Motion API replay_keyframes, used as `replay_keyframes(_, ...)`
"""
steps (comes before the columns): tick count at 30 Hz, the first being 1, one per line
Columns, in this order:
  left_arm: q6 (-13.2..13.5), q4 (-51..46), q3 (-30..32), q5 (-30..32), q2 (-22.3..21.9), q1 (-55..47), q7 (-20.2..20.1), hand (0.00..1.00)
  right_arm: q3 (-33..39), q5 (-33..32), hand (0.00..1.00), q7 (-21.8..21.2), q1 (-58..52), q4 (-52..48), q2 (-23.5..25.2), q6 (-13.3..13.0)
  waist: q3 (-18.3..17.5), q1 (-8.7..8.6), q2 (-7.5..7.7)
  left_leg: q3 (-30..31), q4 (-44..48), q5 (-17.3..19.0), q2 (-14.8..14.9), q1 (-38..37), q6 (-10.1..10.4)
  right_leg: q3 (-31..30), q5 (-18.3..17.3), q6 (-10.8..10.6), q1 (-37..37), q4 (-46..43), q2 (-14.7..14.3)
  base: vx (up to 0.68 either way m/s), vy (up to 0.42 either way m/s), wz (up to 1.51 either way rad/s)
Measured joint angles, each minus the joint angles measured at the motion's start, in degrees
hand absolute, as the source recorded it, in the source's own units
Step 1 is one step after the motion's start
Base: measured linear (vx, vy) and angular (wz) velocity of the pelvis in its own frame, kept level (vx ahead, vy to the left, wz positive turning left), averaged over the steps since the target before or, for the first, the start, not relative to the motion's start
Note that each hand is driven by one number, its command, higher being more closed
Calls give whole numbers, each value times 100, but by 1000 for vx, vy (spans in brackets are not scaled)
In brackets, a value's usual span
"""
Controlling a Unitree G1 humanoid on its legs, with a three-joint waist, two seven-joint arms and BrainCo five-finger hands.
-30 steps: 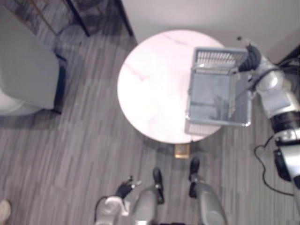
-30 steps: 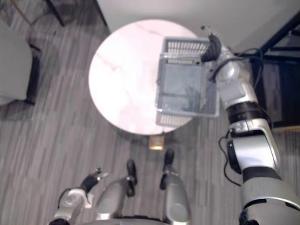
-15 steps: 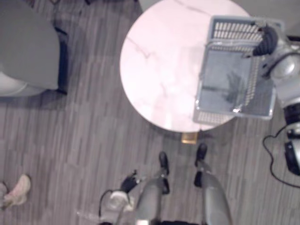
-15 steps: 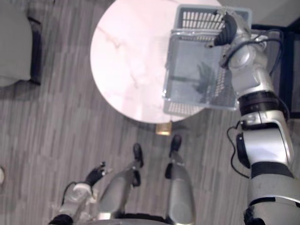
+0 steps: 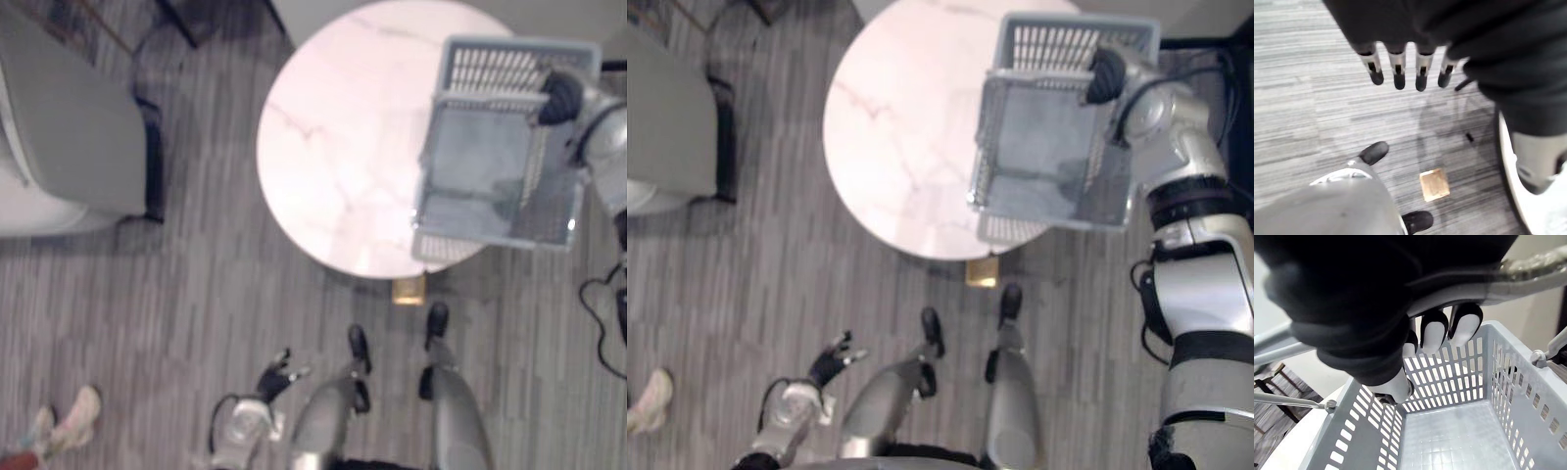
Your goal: Pick vegetable in the basket
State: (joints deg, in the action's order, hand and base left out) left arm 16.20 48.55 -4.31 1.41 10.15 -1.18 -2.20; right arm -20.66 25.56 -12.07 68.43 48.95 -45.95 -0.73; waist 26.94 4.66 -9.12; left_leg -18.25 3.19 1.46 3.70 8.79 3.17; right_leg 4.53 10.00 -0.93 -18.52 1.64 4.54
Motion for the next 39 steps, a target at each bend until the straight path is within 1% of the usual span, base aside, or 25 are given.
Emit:
replay_keyframes(4, -2, -70, 280, 0, -163, -454, -107, 0, 0, -206, 100, 52, -529, 145, 524, -337, -150, 65, 200, 567, 1277, 804, 191, -3, 11, -876, 60, -81, 366, 347, -257, 51, -27, -138)
replay_keyframes(6, -5, -36, 295, 50, -294, -557, -222, 0, 184, -439, 100, 135, -1252, 11, 623, -398, -457, 18, 260, 769, 1066, 1279, 357, -319, 227, -977, 85, -117, 381, 434, -462, 14, 23, -125)
replay_keyframes(8, -8, -44, 437, 169, -267, -439, -295, 0, 764, -440, 100, 174, -2102, -255, 714, -388, -596, -139, 439, 595, 872, 1331, 329, -613, 247, -1029, 329, -141, 476, 434, -489, 42, 58, -63)
replay_keyframes(10, -57, -53, 479, 209, -290, -334, -333, 0, 1196, -435, 100, 178, -2873, -575, 824, -326, -670, -263, 534, 424, 863, 1417, 352, -935, 253, -1079, 357, -144, 696, 430, -544, 73, 96, -54)
replay_keyframes(12, -208, -60, 448, 259, -283, -274, -529, 0, 1592, -423, 100, 222, -3859, -1160, 1013, -231, -972, -451, 698, 193, 720, 1435, 308, -1269, 245, -1196, 371, -164, 833, 430, -593, 60, 81, -62)
replay_keyframes(16, -444, 15, 414, 428, -102, -304, -644, 0, 1914, -425, 100, 300, -5039, -1909, 1418, -26, -1313, -717, 1010, -372, 707, 1462, 291, -1714, 176, -1291, 373, -167, 948, 280, -728, 2, 35, -71)
replay_keyframes(17, -473, 18, 436, 374, -74, -364, -676, 0, 1953, -426, 100, 300, -5250, -2041, 1572, 6, -1392, -746, 1051, -663, 701, 1461, 321, -1750, 124, -883, -35, 67, 892, 127, -699, -92, -36, -94)
replay_keyframes(18, -512, 74, 466, 319, -109, -362, -694, 0, 2153, -426, 100, 319, -5549, -2161, 1767, 21, -1420, -791, 884, -1031, 708, 1549, 521, -1908, 61, 296, -699, 703, 351, -1359, -533, -17, -4, -97)
replay_keyframes(19, -523, 71, 462, 320, -110, -388, -701, 0, 2199, -428, 100, 331, -5742, -2163, 1873, 21, -1454, -830, 934, -1221, 830, 1582, 403, -2009, 107, 808, -809, 731, 135, -2217, -287, 12, 30, -100)
replay_keyframes(20, -533, 58, 492, 316, -63, -414, -703, 0, 2193, -430, 100, 342, -5890, -2155, 1968, 20, -1496, -811, 1027, -1331, 993, 1583, 343, -1975, 93, 924, -800, 786, 17, -2499, -259, -17, 34, -179)
replay_keyframes(21, -590, 140, 713, 229, -144, -558, -696, 0, 1999, -431, 100, 407, -6016, -2122, 2259, -8, -1482, -688, 1152, -1421, 1311, 1837, 241, -1851, -359, 859, -275, 1341, 11, -2206, -453, -238, 5, -220)
replay_keyframes(22, -595, 203, 743, 119, -130, -630, -686, 0, 1999, -433, 100, 416, -6008, -2051, 2454, -73, -1541, -564, 1152, -1371, 933, 1957, 53, -1757, -487, 494, 185, 1041, 188, -1479, -716, -310, -18, -314)
replay_keyframes(23, -577, 233, 798, 47, -185, -766, -670, 0, 1983, -437, 100, 449, -6017, -1978, 2666, -169, -1599, -454, 923, -1923, 390, 1306, 210, -1737, -303, 1482, -973, 1449, 294, -2137, -500, -291, -13, -248)
replay_keyframes(24, -581, 302, 785, -69, -180, -806, -645, 0, 1946, -437, 100, 522, -6031, -1866, 2729, -283, -1639, -463, 1010, -2284, 470, 1300, 166, -1762, -307, 2037, -1545, 1316, 375, -2641, -108, -183, -31, -259)
replay_keyframes(25, -587, 406, 789, -130, -208, -821, -561, 0, 1927, -438, 100, 559, -6070, -1713, 2700, -411, -1660, -438, 1010, -2657, 681, 1416, 236, -1756, -304, 2825, -2205, 749, 714, -2946, 416, -117, -52, -187)
replay_keyframes(26, -568, 459, 722, -130, -205, -834, -533, 0, 1852, -442, 100, 578, -6085, -1581, 2666, -440, -1672, -439, 1000, -2937, 905, 1534, 377, -1737, -240, 3188, -2446, 419, 945, -2844, 627, -36, -110, -211)
replay_keyframes(27, -528, 514, 645, -111, -177, -816, -511, 0, 1778, -521, 100, 650, -6132, -1520, 2678, -441, -1690, -401, 969, -3296, 1314, 1708, 651, -1690, -160, 3446, -2506, 213, 1110, -2625, 654, 40, -138, -166)
replay_keyframes(28, -527, 548, 620, -110, -120, -808, -499, 0, 1760, -537, 100, 688, -6188, -1521, 2727, -451, -1694, -389, 952, -3386, 1530, 1779, 807, -1682, -132, 3386, -2400, 248, 1121, -2512, 520, 77, -231, -156)
replay_keyframes(30, -512, 632, 526, -59, -110, -809, -494, 0, 1786, -534, 100, 769, -6709, -1627, 2844, -450, -1738, -427, 904, -3235, 1997, 1814, 1215, -1805, -93, 2952, -2297, 407, 1410, -2046, -51, 54, -268, -112)
replay_keyframes(32, -512, 638, 443, -65, -80, -814, -505, 0, 1916, -537, 100, 791, -7030, -1841, 2850, -441, -1801, -485, 890, -2885, 2654, 1766, 1480, -1688, -109, 2585, -2324, 447, 1443, -1957, -268, 28, -251, -100)
replay_keyframes(34, -513, 632, 427, -119, -23, -800, -482, 0, 2157, -561, 100, 774, -7097, -1891, 2843, -345, -1800, -583, 891, -2035, 3969, 1766, 1729, -1135, -191, 2287, -2391, 466, 1447, -1893, -368, 9, -150, -92)
replay_keyframes(35, -514, 633, 413, -144, 19, -801, -449, 0, 2284, -561, 100, 758, -7125, -1892, 2806, -328, -1773, -613, 934, -1378, 4704, 1747, 1707, -691, -250, 2051, -2386, 460, 1490, -1867, -427, 42, -103, -95)
replay_keyframes(36, -516, 634, 411, -309, 9, -806, -414, 0, 2339, -559, 100, 714, -7127, -1893, 2690, -331, -1769, -589, 925, -537, 5020, 1782, 1430, -313, -135, 1810, -2384, 463, 1524, -1861, -462, 56, -105, -120)
replay_keyframes(37, -515, 634, 394, -442, -16, -806, -352, 0, 2386, -539, 100, 654, -7120, -1893, 2623, -347, -1756, -553, 908, -113, 5002, 1800, 1173, -146, -77, 1605, -2384, 462, 1563, -1849, -485, 90, -48, -107)
replay_keyframes(39, -511, 629, 383, -768, -100, -812, -258, 0, 2483, -506, 100, 552, -7143, -1886, 2600, -395, -1743, -517, 852, 119, 4409, 1806, 835, 19, -68, 1286, -2334, 416, 1733, -1709, -554, 104, 8, -96)
